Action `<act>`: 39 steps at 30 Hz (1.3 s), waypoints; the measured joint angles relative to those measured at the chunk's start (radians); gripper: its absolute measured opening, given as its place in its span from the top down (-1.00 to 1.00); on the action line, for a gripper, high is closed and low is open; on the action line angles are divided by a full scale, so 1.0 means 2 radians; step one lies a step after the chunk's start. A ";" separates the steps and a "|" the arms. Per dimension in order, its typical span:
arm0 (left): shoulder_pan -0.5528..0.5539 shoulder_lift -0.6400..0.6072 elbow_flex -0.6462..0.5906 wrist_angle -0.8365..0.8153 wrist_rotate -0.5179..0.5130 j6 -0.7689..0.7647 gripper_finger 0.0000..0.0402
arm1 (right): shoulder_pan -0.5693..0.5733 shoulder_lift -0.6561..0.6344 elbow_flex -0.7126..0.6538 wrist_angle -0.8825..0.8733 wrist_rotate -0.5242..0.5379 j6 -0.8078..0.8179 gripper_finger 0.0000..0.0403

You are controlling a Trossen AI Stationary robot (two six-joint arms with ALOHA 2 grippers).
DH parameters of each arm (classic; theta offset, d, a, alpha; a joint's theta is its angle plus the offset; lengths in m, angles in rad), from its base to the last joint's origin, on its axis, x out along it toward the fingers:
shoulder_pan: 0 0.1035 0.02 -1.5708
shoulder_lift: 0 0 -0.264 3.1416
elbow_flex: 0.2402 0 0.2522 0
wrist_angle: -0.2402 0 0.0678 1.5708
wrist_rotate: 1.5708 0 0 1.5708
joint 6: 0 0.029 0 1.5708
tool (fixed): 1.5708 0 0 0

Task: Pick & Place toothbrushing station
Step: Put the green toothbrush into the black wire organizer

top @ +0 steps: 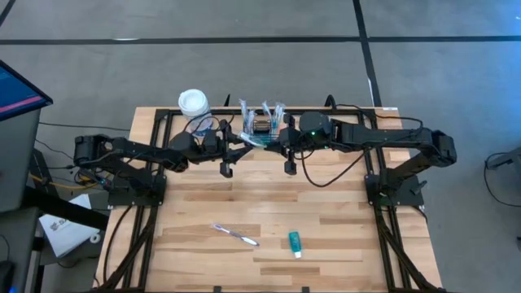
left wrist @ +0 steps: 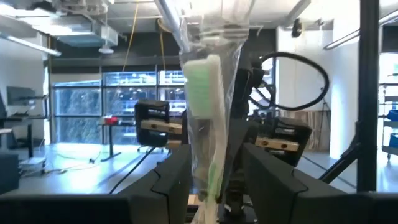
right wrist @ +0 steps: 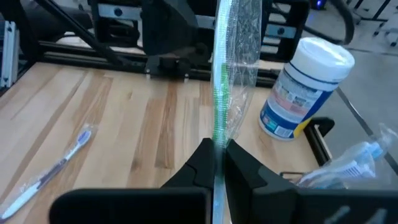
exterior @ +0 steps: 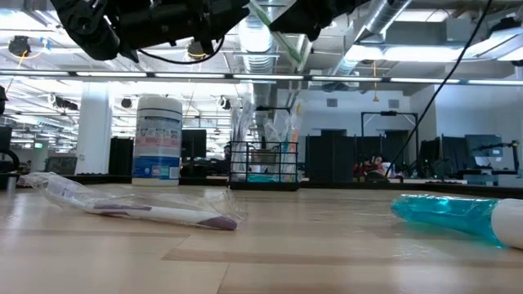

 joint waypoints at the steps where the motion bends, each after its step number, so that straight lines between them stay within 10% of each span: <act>1: -0.001 0.000 0.000 0.001 0.000 0.000 0.33 | 0.001 0.000 0.000 0.002 0.000 0.000 0.96; 39: -0.014 0.000 0.000 0.009 0.000 -0.003 0.48 | 0.008 0.044 0.001 0.043 0.002 -0.006 0.96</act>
